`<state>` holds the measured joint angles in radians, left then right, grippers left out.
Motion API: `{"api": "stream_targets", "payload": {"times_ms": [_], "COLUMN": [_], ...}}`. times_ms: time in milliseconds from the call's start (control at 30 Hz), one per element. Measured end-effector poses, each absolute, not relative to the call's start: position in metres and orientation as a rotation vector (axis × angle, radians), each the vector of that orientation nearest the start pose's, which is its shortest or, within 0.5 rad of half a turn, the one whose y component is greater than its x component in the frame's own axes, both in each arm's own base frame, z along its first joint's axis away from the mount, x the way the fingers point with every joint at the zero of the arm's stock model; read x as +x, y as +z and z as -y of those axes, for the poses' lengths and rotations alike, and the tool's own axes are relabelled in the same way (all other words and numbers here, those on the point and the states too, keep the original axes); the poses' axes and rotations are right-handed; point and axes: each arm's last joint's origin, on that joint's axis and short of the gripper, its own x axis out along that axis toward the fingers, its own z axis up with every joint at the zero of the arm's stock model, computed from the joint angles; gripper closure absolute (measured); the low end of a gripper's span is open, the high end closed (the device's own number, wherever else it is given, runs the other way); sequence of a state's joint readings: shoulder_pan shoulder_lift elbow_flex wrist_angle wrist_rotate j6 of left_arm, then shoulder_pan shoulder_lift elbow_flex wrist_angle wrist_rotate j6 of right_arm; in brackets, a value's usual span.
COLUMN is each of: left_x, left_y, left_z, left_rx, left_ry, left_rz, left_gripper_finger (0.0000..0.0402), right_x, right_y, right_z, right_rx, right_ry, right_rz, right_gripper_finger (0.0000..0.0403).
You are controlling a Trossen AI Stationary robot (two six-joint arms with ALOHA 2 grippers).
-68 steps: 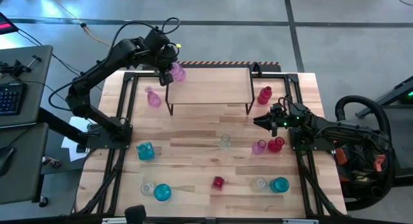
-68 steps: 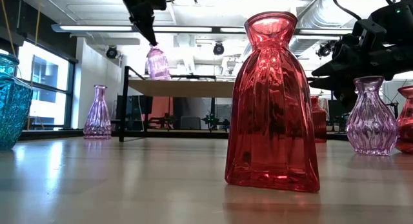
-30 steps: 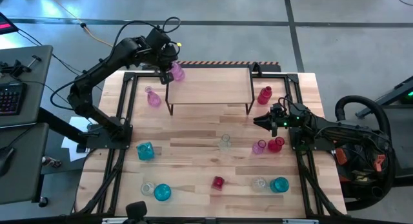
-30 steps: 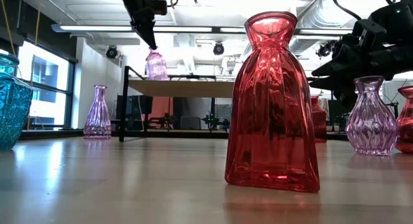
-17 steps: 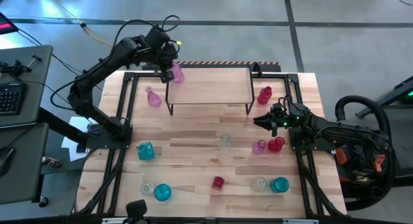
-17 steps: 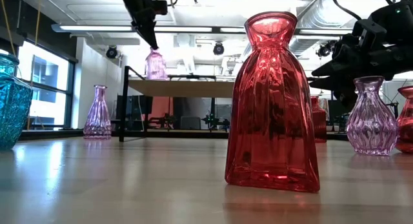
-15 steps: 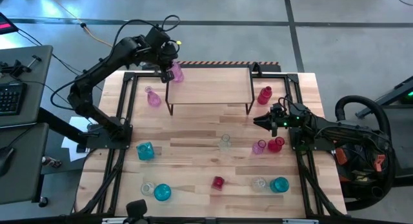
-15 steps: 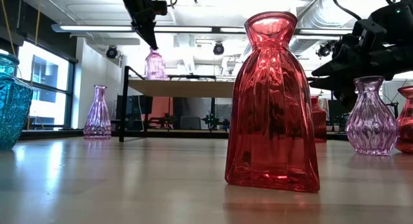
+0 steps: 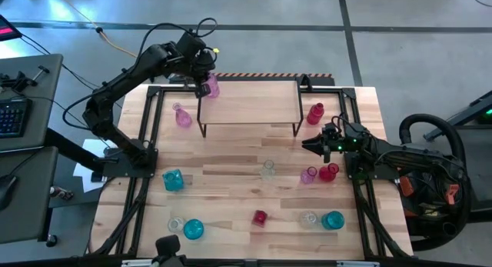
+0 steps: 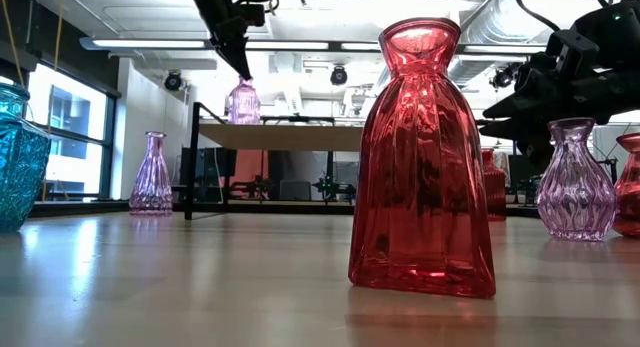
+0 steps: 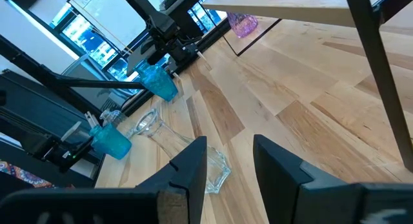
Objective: Sort vases onto shelf
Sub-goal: Put the bottom left violet vase on the shelf
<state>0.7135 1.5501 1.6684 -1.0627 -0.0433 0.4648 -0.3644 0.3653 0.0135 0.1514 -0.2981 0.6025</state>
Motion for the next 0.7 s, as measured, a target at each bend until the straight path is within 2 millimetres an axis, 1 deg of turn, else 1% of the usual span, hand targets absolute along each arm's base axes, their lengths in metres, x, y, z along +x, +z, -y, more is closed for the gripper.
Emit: {"api": "stream_targets", "payload": {"times_ms": [267,533,700], "left_x": [0.2314,0.2308,0.2307], "left_y": [0.3777,0.3775,0.3775], "left_z": [-0.2048,-0.2054,-0.2055], "left_rx": [0.093,0.100,0.100], "left_ry": [0.478,0.488,0.490], "left_rz": [-1.031,-1.038,-1.039], "left_gripper_finger": [0.0355,0.0316,0.0301], "right_x": [0.1129,0.1129,0.1129], "right_y": [0.1507,0.1506,0.1506], "right_z": [0.0340,0.0339,0.0340], "right_rx": [0.666,0.666,0.666], "right_ry": [-0.122,-0.121,-0.122], "right_rz": [-0.164,-0.165,-0.164], "right_gripper_finger": [0.0295,0.0295,0.0295]}}
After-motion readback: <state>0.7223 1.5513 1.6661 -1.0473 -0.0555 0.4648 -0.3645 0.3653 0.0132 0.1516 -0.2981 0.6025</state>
